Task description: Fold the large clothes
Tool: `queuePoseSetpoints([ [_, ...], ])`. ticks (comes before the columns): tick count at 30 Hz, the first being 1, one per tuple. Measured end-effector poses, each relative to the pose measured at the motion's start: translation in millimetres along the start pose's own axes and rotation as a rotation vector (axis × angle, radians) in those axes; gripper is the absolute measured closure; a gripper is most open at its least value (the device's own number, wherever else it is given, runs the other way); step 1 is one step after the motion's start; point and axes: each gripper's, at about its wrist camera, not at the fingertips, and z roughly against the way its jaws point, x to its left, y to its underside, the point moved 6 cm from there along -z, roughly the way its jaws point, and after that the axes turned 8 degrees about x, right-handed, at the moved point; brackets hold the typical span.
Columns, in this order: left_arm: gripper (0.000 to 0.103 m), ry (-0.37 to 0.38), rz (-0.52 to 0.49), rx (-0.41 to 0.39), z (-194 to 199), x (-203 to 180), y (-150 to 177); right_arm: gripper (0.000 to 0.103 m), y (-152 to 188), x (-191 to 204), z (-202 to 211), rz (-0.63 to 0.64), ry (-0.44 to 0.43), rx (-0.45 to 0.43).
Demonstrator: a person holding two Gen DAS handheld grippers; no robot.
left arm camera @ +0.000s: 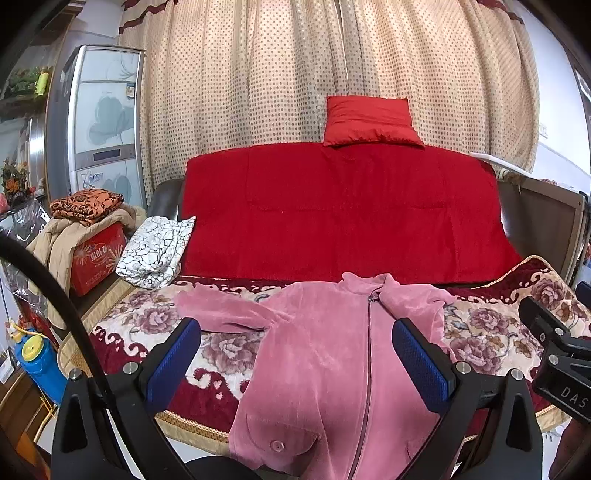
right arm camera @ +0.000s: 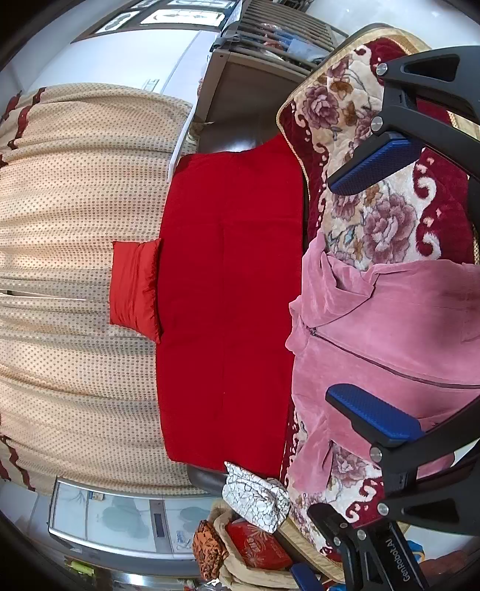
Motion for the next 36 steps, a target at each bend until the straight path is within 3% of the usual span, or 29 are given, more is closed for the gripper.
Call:
queuePoseSetpoints([
  [11, 0.000, -0.005, -0.009, 0.042, -20, 0, 10, 0.000, 6, 3, -13, 0.004, 0.001, 0.029],
  [36, 0.000, -0.041, -0.018, 0.153, -118, 2, 20, 0.000, 23, 16, -121, 0.045, 0.023, 0.184],
])
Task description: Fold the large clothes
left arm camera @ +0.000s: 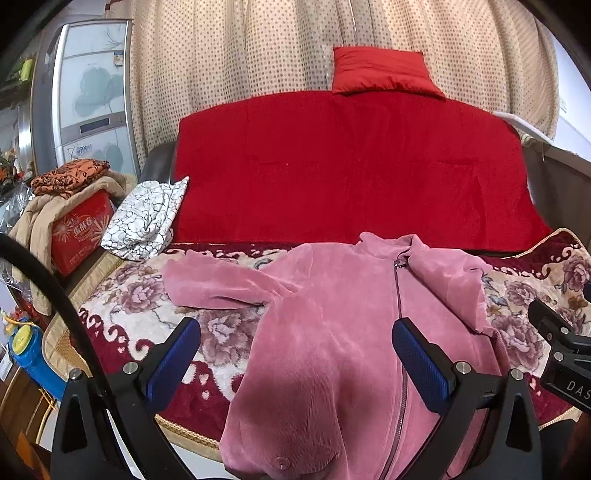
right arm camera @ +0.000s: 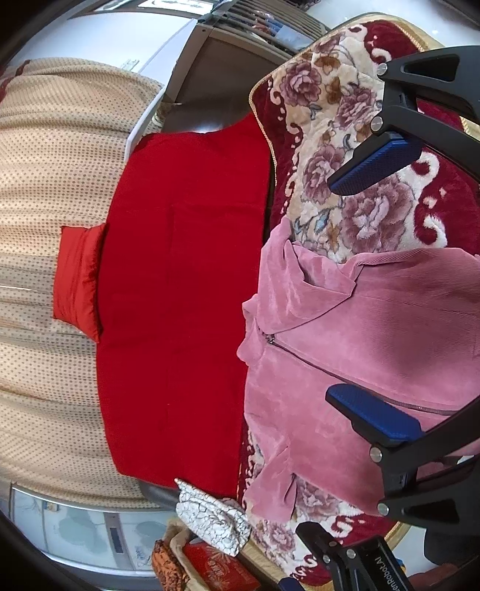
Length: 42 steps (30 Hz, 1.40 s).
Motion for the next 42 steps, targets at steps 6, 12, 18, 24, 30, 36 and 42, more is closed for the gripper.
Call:
queuePoseSetpoints([
  [6, 0.000, 0.006, 0.004, 0.020, -22, -5, -8, 0.000, -4, 3, -24, 0.010, 0.005, 0.029],
  [12, 0.000, 0.018, -0.001, 0.040, -50, -18, -19, 0.000, -12, 4, -47, 0.014, 0.014, 0.048],
  [18, 0.000, 0.020, 0.000, 0.104, -101, -34, -23, 0.000, -19, 1, -75, 0.011, 0.033, 0.070],
  [24, 0.000, 0.006, 0.000, 0.243, -180, -48, -7, 0.000, -25, -6, -122, 0.000, 0.048, 0.123],
  [30, 0.000, 0.018, 0.011, 0.426, -238, -52, 26, 0.000, -35, -30, -190, -0.057, -0.015, 0.203],
  [36, 0.000, 0.036, 0.026, 0.413, -235, -52, 30, 0.000, -43, -86, -264, -0.302, -0.231, 0.308],
  [42, 0.000, 0.040, 0.048, 0.431, -237, -53, 30, 0.018, -39, -125, -321, -0.635, -0.508, 0.364],
])
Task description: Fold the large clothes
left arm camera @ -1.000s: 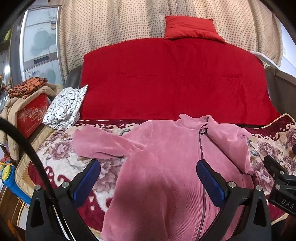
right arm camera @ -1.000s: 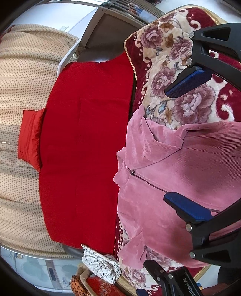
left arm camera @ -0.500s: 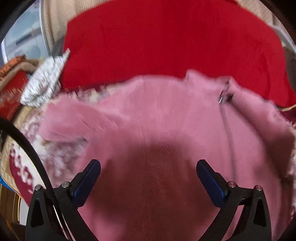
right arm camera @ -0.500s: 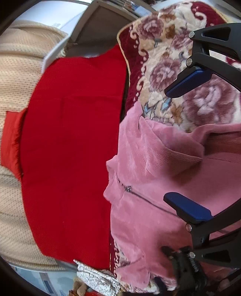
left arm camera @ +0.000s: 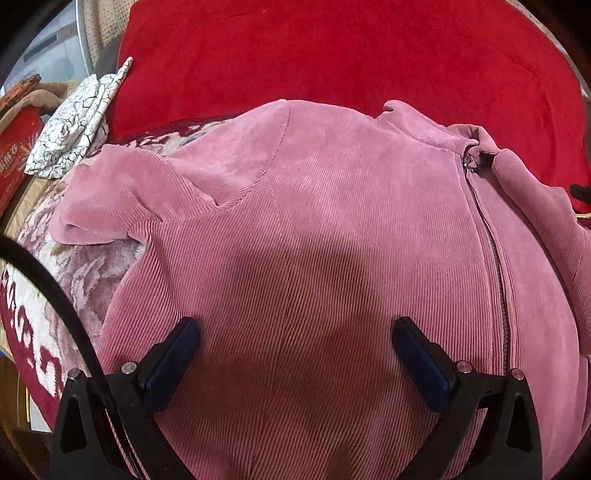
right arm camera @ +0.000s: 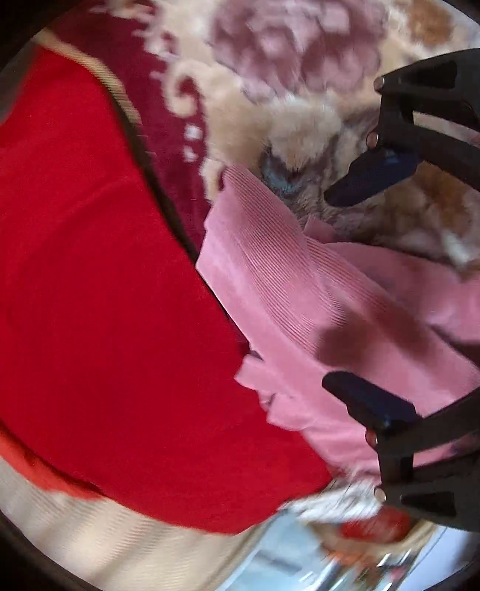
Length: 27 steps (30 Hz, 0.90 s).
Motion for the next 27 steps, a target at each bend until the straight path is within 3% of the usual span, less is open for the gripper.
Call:
queuePoseSetpoints([
  [3, 0.000, -0.002, -0.001, 0.027, 2, -3, -6, 0.032, -11, -6, -19, -0.072, -0.134, 0.033],
  [6, 0.000, 0.031, 0.003, -0.036, 12, -3, -16, 0.041, -21, -3, -27, -0.090, -0.175, 0.003],
  [8, 0.000, 0.021, 0.021, -0.110, 25, 0, -21, 0.053, -24, 9, -21, -0.014, -0.128, -0.059],
  [11, 0.000, 0.004, 0.041, -0.157, 34, 5, -22, 0.054, -24, 27, -15, 0.115, -0.023, -0.144],
  [13, 0.000, 0.008, 0.038, -0.169, 37, 5, -20, 0.054, -24, 28, -17, 0.125, -0.020, -0.165],
  [15, 0.000, 0.001, 0.021, -0.182, 39, 4, -19, 0.060, -24, 24, -16, 0.109, -0.017, -0.180],
  [20, 0.000, -0.027, -0.002, -0.257, 55, 7, -14, 0.063, -29, 39, 10, 0.140, -0.008, -0.291],
  [23, 0.000, -0.013, 0.007, -0.255, 54, 11, -15, 0.063, -28, 40, 5, 0.131, -0.024, -0.283],
  [25, 0.000, -0.011, 0.007, -0.250, 52, 12, -17, 0.064, -28, 39, -2, 0.116, -0.076, -0.227],
  [27, 0.000, -0.018, 0.005, -0.260, 53, 12, -20, 0.076, -27, 43, -15, 0.116, -0.118, -0.166],
])
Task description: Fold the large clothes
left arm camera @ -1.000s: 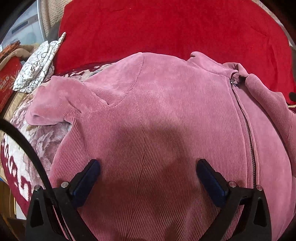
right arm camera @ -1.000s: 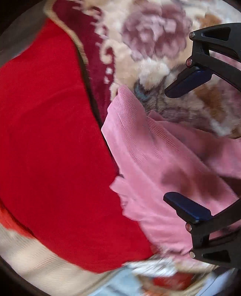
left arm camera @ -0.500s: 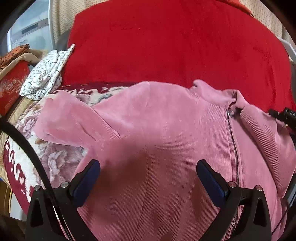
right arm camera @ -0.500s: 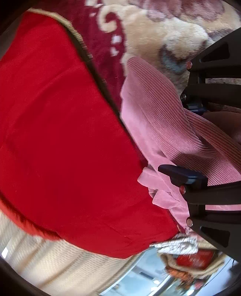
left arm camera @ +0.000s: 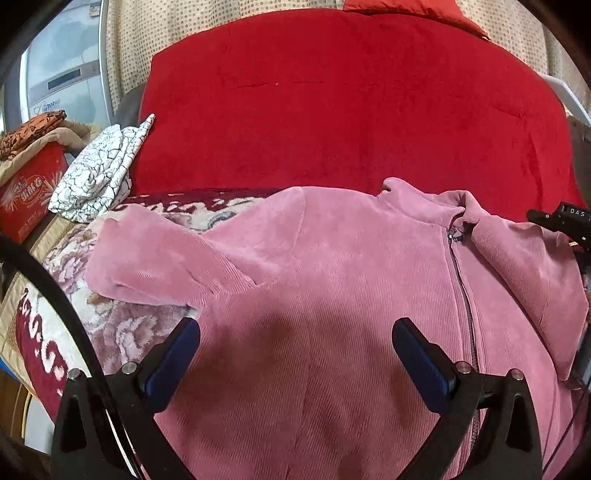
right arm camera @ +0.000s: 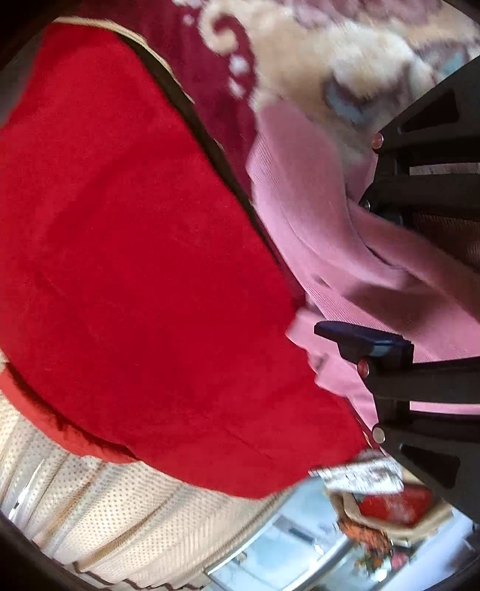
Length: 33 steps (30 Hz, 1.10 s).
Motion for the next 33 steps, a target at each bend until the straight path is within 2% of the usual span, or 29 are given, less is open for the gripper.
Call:
queuePoseSetpoints([
  [3, 0.000, -0.007, 0.014, -0.028, 4, 6, -8, 0.076, 8, 26, -10, 0.028, -0.090, 0.051],
  [7, 0.000, -0.045, 0.119, -0.065, 11, 37, -19, 0.076, 29, 87, -5, 0.063, -0.376, 0.135],
  [10, 0.000, -0.101, 0.223, -0.084, 10, 74, -25, 0.074, 64, 139, -6, 0.138, -0.509, 0.251],
  [13, 0.000, -0.142, 0.297, -0.102, 11, 103, -24, 0.073, 103, 178, -9, 0.228, -0.548, 0.368],
  [15, 0.000, -0.124, 0.325, -0.099, 10, 113, -21, 0.073, 124, 191, -10, 0.279, -0.527, 0.430],
  [17, 0.000, -0.086, 0.335, -0.083, 7, 116, -19, 0.073, 132, 192, -8, 0.290, -0.499, 0.447],
  [19, 0.000, -0.047, 0.323, -0.066, 5, 112, -18, 0.073, 133, 188, 6, 0.279, -0.478, 0.428],
  [20, 0.000, -0.017, 0.316, -0.061, 4, 107, -19, 0.055, 132, 187, 9, 0.277, -0.474, 0.417],
  [21, 0.000, 0.011, 0.310, -0.057, 4, 103, -19, 0.018, 130, 184, 18, 0.273, -0.457, 0.388],
  [22, 0.000, 0.063, 0.301, -0.050, 3, 95, -19, 0.007, 128, 178, 29, 0.258, -0.436, 0.349],
  [23, 0.000, 0.104, 0.290, -0.041, 3, 84, -18, 0.005, 124, 170, 38, 0.243, -0.425, 0.310],
  [24, 0.000, 0.149, 0.272, -0.025, 0, 76, -17, 0.006, 121, 160, 49, 0.219, -0.415, 0.249],
  [25, 0.000, 0.201, 0.242, 0.003, -4, 64, -16, 0.006, 119, 148, 55, 0.191, -0.377, 0.223],
  [28, 0.000, 0.272, 0.201, 0.033, -10, 43, -13, 0.020, 111, 111, 57, 0.095, -0.257, 0.219],
  [29, 0.000, 0.286, 0.178, 0.033, -10, 33, -12, 0.027, 110, 101, 57, 0.067, -0.234, 0.220],
  [31, 0.000, 0.313, 0.116, 0.019, -7, 13, -13, 0.052, 109, 77, 47, -0.002, -0.167, 0.246],
  [32, 0.001, 0.325, 0.092, 0.007, -4, 5, -13, 0.067, 108, 67, 44, -0.017, -0.132, 0.261],
  [33, 0.003, 0.330, 0.060, -0.006, -2, -4, -13, 0.067, 108, 59, 39, -0.022, -0.089, 0.276],
])
